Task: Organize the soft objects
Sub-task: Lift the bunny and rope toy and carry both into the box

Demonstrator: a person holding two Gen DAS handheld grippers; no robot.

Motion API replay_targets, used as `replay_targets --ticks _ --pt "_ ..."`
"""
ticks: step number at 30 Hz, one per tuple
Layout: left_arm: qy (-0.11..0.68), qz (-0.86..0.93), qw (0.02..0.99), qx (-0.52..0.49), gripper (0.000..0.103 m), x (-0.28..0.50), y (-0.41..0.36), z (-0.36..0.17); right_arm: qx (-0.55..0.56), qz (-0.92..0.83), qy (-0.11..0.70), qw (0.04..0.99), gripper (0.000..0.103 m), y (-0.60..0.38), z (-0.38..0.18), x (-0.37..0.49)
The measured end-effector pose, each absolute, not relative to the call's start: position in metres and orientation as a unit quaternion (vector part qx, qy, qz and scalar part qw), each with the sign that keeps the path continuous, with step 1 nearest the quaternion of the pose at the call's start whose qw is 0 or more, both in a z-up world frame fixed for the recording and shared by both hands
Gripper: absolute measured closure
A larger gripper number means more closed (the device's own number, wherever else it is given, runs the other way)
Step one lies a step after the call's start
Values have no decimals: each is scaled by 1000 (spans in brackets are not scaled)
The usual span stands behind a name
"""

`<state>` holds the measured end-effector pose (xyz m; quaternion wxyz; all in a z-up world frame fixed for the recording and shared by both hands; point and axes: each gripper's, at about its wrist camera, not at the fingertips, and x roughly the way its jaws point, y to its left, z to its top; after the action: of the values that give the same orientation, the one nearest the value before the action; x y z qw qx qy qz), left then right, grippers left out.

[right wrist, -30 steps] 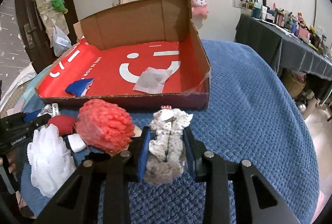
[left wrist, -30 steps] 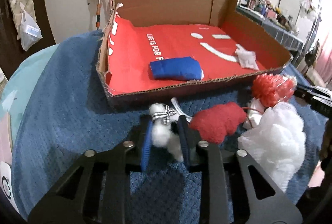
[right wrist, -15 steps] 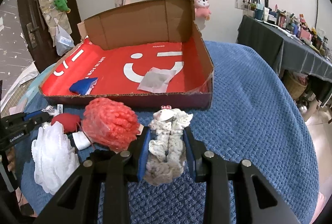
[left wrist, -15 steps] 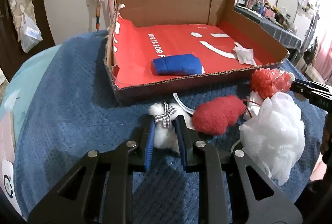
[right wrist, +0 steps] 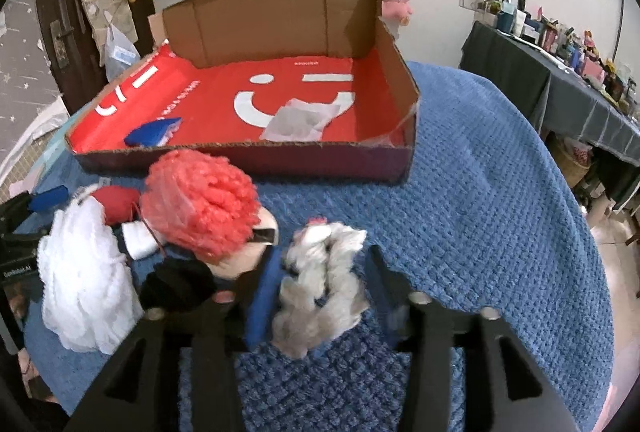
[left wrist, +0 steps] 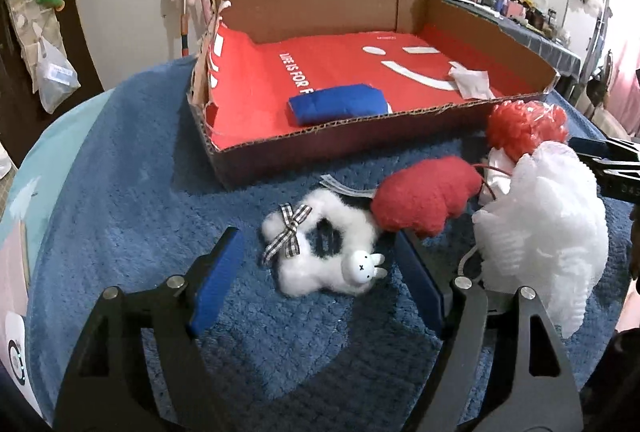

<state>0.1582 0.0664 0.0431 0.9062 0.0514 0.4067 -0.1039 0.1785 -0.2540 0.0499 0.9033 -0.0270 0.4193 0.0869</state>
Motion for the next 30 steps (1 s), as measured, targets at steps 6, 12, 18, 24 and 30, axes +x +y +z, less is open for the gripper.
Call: replay_targets --ticks 6,12,18,24,30 --pt "424 -102 898 64 27 164 60 35 -33 83 429 899 27 -259 45 179" --pt "428 -110 895 61 44 166 60 34 -34 84 435 896 39 -260 39 183" --pt "418 -115 898 67 59 164 57 39 -56 100 419 901 68 -249 43 177" --pt "409 -115 903 60 59 155 63 47 -35 100 407 907 68 -256 51 174" --pt "370 -155 915 41 59 139 66 87 -19 120 386 914 68 -257 71 170"
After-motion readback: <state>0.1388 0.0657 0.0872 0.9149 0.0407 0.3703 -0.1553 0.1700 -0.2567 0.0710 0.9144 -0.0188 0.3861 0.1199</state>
